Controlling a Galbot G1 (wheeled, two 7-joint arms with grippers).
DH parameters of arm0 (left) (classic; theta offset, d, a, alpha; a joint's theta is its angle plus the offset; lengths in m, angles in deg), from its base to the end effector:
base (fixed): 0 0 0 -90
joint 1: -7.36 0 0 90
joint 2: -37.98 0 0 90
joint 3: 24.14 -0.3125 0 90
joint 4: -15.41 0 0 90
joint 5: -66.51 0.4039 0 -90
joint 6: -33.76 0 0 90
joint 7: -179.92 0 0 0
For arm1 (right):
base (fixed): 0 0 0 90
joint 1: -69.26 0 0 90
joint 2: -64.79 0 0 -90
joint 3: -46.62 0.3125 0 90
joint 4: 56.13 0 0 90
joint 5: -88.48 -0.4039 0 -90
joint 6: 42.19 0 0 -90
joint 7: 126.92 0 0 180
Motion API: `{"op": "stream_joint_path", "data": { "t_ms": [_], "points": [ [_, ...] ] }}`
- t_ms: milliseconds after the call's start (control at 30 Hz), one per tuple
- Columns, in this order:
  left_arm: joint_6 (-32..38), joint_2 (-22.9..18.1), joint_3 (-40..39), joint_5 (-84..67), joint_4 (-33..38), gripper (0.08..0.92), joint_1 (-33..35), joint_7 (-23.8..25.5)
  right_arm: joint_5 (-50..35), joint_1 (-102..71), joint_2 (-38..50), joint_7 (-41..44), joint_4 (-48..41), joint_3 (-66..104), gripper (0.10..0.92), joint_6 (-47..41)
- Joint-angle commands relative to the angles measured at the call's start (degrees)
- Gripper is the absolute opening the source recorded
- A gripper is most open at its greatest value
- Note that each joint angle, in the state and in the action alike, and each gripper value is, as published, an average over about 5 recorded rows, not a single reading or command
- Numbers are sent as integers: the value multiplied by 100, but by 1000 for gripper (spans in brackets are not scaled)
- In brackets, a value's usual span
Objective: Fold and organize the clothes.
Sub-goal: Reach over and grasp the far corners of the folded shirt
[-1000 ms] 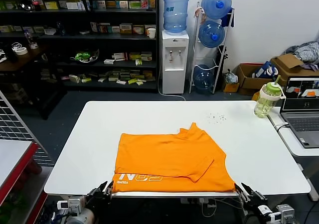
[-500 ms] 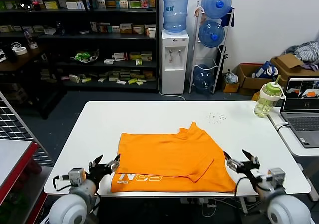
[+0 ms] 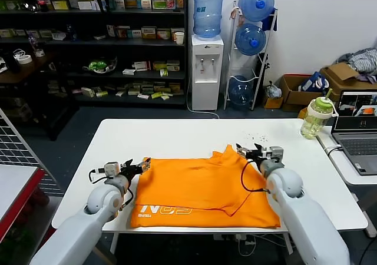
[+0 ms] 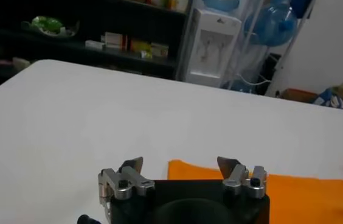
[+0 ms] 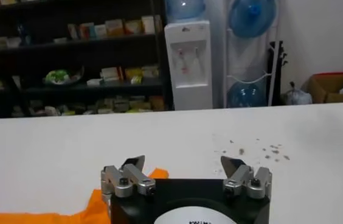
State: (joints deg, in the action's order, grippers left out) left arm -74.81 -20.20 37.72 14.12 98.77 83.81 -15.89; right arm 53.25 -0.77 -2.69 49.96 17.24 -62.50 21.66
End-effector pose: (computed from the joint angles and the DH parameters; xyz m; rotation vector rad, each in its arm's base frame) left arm 0.4388 0.0286 -0.3108 -0.1330 -2.6049 0.2128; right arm 0.4953 -0.0469 -0.2924 0.2056 -2.6101 -0.1113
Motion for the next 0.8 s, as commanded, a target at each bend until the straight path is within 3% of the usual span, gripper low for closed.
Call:
{"op": "stream_joint_path", "data": {
  "t_ms": [33,367,533,800],
  "points": [
    [-139,-210,-478,-24,-1030,823,-818,133,168,937,-499,52,-1326,-577,823,-211],
    [-251,-194,-506,-89,-797,823,-665,3,132,720,-459,68,-1250,-521,806,-329],
    [-225,-243,-562,-62,-844,791,-703,-1,87,667,-462,89,-1253,-503,685,-349],
    [-206,-285,-623,17,-863,568,-734,-36,65,598,-441,137,-1106,-516,451,-301]
  ]
}}
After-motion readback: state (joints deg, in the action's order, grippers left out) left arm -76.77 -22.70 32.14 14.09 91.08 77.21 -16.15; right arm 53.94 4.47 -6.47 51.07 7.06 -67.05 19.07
